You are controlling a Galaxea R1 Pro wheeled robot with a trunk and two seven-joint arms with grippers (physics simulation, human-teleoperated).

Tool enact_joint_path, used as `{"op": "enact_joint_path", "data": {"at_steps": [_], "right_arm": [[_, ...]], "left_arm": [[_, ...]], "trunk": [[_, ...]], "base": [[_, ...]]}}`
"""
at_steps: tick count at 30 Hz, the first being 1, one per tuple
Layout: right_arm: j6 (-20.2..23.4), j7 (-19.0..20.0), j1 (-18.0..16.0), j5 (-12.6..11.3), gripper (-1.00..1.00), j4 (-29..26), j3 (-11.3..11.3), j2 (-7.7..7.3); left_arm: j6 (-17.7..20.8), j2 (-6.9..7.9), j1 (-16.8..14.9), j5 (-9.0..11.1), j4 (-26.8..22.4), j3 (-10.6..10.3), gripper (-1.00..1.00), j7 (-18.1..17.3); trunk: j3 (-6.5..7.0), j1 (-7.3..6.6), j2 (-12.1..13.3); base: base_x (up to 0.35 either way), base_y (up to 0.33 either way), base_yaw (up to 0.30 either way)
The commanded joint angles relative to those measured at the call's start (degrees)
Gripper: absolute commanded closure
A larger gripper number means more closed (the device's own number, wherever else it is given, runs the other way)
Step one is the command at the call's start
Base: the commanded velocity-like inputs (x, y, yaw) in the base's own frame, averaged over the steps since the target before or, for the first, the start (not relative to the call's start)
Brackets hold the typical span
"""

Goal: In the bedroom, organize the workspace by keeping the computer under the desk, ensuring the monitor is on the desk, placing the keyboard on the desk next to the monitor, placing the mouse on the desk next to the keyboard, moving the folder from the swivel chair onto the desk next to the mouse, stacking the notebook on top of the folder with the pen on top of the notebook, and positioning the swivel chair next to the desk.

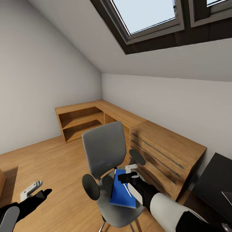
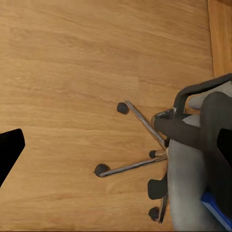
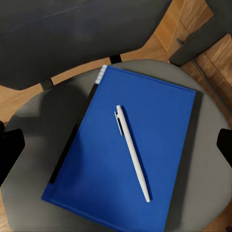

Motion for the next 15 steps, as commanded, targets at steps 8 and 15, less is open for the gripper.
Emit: {"op": "enact_joint_path", "data": {"at_steps": [8, 15], "right_arm": [[0.19, -0.55, -0.1, -0.42, -1.0, -0.19, 0.49, -0.18], [0.16, -0.63, -0.13, -0.42, -1.0, -0.36, 0.5, -0.26]], "left_arm": [[-3.32, -1.28, -0.31, 1.11, 1.91, -0.38, -1.0, 1.69], [-3.6, -1.38, -0.33, 1.14, 2.01, -0.29, -1.0, 1.81]], "trunk": [[-1.51, 1.77, -3.28], [-2.77, 3.31, -6.08]], "base": [[0.0, 0.0, 0.0], [0.0, 0.0, 0.0]]}}
